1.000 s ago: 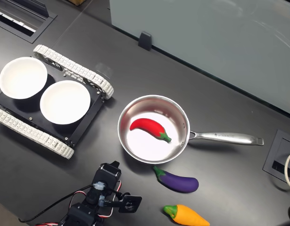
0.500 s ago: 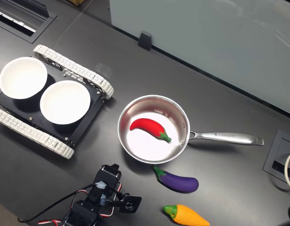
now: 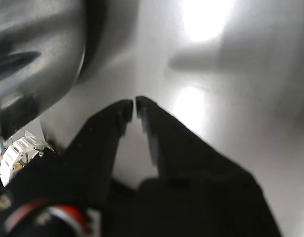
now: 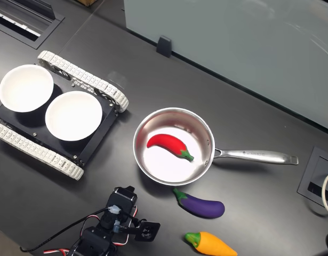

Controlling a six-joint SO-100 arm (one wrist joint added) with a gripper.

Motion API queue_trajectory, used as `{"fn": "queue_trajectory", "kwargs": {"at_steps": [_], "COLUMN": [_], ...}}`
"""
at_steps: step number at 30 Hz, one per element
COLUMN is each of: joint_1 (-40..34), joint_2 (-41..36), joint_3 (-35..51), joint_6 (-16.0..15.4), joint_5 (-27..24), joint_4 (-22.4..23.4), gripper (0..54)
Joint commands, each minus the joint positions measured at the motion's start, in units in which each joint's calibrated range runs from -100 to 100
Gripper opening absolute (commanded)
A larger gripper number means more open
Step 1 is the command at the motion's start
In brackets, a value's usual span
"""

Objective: Pick up the chilli and place them in the pan

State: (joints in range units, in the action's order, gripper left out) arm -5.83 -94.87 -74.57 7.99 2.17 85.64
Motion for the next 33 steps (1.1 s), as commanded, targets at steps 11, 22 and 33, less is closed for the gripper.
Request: {"fn": "queue_trajectory", "kwargs": {"at_steps": [11, 22, 33], "joint_1": [1.47, -1.97, 0.9], "joint_2": [-0.58, -0.58, -0.58], "joint_3": [1.38, 1.47, 1.38], "joint_6": [-0.93, -1.01, -1.01], "joint_5": [0.2, 1.32, -0.2], "joint_4": [-2.1, -1.75, -1.84], "gripper": [0.2, 0.2, 0.2]}}
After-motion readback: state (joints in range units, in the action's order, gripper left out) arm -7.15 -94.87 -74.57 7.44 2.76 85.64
